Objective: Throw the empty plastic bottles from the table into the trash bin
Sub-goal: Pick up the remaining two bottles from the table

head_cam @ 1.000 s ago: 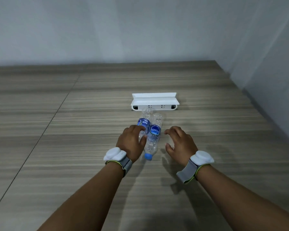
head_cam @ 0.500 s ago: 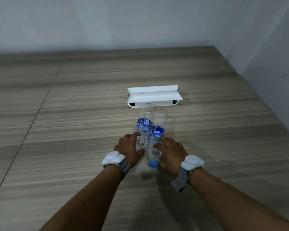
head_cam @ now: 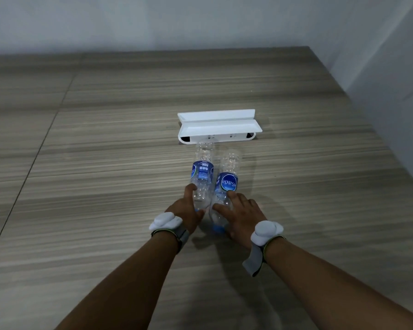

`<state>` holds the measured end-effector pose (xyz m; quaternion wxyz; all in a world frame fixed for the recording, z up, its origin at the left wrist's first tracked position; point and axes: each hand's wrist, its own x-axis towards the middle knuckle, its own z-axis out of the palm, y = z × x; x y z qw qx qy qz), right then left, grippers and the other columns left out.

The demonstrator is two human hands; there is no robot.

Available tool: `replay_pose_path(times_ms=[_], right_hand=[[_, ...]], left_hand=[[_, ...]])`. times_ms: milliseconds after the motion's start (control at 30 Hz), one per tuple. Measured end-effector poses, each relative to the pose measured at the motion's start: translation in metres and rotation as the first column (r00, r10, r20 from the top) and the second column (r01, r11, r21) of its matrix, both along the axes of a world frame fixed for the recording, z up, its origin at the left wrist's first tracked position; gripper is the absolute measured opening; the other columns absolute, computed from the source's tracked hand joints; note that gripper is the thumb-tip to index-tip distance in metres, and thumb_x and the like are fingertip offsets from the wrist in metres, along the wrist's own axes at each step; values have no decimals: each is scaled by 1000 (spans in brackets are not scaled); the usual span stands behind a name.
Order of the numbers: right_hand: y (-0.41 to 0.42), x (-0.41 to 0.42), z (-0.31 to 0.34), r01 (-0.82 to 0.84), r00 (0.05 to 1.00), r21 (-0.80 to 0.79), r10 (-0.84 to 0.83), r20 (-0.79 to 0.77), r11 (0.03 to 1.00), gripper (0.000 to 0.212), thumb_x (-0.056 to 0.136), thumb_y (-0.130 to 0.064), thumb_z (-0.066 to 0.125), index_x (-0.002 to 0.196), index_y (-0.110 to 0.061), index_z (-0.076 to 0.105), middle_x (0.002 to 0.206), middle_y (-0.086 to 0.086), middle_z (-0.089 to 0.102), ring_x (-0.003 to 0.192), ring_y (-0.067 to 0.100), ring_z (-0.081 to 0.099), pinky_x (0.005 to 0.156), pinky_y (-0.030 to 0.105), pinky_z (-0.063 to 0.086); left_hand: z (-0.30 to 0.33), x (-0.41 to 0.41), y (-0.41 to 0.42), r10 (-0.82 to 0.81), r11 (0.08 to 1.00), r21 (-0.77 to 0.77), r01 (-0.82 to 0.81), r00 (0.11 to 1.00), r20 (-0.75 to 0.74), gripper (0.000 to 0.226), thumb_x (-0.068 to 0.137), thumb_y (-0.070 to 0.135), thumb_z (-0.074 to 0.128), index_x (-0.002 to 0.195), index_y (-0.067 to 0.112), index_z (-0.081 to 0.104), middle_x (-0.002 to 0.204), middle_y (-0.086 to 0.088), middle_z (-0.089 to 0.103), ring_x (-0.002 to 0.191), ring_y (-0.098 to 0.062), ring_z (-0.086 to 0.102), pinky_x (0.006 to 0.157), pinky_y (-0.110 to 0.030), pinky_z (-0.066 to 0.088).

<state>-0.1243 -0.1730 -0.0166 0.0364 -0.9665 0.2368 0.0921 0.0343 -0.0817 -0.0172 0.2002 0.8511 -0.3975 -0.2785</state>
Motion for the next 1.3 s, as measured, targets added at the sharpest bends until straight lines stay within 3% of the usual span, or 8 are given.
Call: replay_pose_path(times_ms=[100,200,333,567,733,867,1067,1300], right_hand=[[-2,4,-4,-87,995,-106,82,-54,991,70,41,-48,81,108,-37,61,119,9,64,101,31,65,70,35,55],[-1,5,-6,-121,992,-135,114,-59,983,73,47,-47,79,112,-34,49,128,7,53,107,32,61,72,36,54],[-2,3,-1,-74,995,-107,66,-80,992,79,39,-54,82,111,-36,55,114,8,68,96,36,66,65,38,56],[-5,-1,-1,-83,990,-144,66,-121,986,76,30,-48,82,103,-40,64,110,9,69,91,37,67,62,38,56],[-3,-8,0,-56,998,-89,59,32,994,80,39,-55,76,112,-35,53,118,6,66,107,33,62,75,40,56],[-5,-6,15,93,965,48,-102,242,995,65,61,-55,45,120,-28,45,125,4,60,119,31,54,82,45,54],[-16,-2,50,169,781,242,-280,559,955,58,72,-52,47,125,-28,48,133,14,48,120,35,46,90,43,44],[-33,-5,70,223,596,416,-461,657,882,54,75,-52,51,123,-28,45,130,6,48,115,25,49,93,35,44]], left_hand=[[1,-3,-1,18,1000,-7,-18,1000,3,63,78,29,63,126,29,22,96,-12,69,84,-35,65,69,-32,42],[2,-3,0,11,1000,-5,-11,1000,7,63,77,26,62,127,27,22,92,-11,67,80,-34,64,67,-32,43],[4,0,2,3,999,50,-4,1000,8,65,73,23,61,123,30,20,80,-2,58,66,-27,55,63,-31,41],[4,-3,6,-23,995,101,27,999,-41,68,68,25,65,116,37,19,85,-5,65,65,-26,59,61,-31,43],[8,-4,6,-38,992,124,39,999,-10,76,67,31,63,124,39,14,87,-8,64,68,-29,58,62,-31,41],[21,6,1,2,998,60,-4,999,42,72,69,37,54,128,45,15,99,-14,66,83,-36,62,74,-41,50],[60,4,-11,151,974,-197,-114,972,182,61,76,30,58,131,30,31,113,-17,54,97,-41,56,76,-41,43],[95,5,-22,207,906,-402,-133,967,147,47,76,26,60,119,20,42,117,-13,53,102,-33,53,80,-38,44]])
